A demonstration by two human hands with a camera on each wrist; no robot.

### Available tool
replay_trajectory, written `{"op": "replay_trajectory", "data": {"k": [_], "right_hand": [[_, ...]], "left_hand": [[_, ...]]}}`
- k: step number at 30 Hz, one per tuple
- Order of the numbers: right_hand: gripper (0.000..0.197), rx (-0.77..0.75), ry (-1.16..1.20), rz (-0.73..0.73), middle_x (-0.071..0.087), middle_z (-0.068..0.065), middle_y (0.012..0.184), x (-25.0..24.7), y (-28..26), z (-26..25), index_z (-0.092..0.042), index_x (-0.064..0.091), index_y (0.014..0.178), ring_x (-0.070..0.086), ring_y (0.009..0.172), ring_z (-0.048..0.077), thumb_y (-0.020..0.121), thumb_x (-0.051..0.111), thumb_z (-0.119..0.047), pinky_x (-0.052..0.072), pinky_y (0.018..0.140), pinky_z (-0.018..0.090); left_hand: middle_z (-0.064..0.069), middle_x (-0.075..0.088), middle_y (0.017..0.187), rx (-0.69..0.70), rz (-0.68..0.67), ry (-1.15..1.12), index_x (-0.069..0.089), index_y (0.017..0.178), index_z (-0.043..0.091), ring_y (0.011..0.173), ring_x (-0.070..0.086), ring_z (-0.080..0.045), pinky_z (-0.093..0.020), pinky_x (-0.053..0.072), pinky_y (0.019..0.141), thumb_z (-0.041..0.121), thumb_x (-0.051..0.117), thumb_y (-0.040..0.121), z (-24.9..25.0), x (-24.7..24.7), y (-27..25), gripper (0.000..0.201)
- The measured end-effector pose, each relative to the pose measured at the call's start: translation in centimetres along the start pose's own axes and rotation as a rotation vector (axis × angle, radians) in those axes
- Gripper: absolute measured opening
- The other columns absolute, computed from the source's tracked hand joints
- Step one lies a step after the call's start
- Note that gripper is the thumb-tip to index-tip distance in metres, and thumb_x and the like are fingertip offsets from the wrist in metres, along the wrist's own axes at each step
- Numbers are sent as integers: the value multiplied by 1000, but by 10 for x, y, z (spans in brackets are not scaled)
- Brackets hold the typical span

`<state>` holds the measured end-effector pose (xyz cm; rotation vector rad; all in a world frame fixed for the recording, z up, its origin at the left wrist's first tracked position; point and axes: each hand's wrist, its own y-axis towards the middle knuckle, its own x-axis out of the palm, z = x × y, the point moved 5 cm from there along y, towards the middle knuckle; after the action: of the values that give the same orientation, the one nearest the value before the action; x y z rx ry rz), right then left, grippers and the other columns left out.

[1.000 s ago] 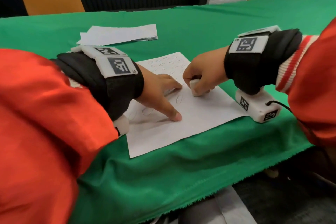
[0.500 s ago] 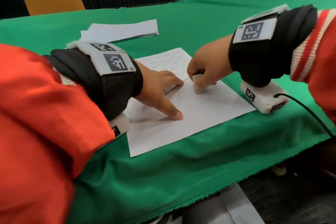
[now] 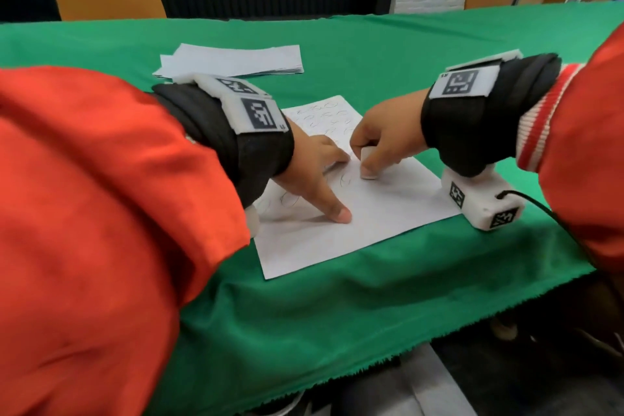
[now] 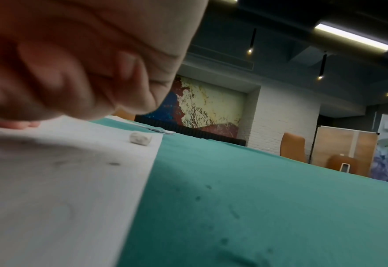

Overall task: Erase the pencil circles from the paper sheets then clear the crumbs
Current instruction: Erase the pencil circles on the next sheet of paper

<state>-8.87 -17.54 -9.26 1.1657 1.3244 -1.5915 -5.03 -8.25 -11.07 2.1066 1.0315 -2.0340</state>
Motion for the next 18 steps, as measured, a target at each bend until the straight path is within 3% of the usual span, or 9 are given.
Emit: {"op": "replay_trajectory", "data": {"k": [5, 10, 18], "right_hand": [[21, 7, -144, 86, 47, -5, 62, -2, -1, -4, -20, 49, 65, 41, 56, 10, 83, 56, -28, 29, 51, 24], [21, -82, -26, 35, 49, -6, 61, 2, -5, -7, -21, 51, 63, 46, 58, 11, 80, 62, -29, 35, 55, 26], [23, 14, -109, 104, 46, -4, 62, 0, -3, 8, -18, 48, 63, 40, 56, 12, 83, 55, -25, 30, 51, 24]], "left_hand": [[12, 6, 157, 1, -9, -12, 4, 151, 29, 141, 23, -16, -35, 20, 112, 69, 53, 77, -1, 1, 0, 97], [9, 12, 156, 29, -2, -9, 6, 150, 31, 140, 25, -18, -38, 22, 114, 68, 55, 75, 0, 1, 1, 97], [13, 8, 156, 27, -7, 5, 6, 151, 29, 141, 24, -15, -37, 20, 113, 69, 55, 76, 0, 0, 1, 98]]}}
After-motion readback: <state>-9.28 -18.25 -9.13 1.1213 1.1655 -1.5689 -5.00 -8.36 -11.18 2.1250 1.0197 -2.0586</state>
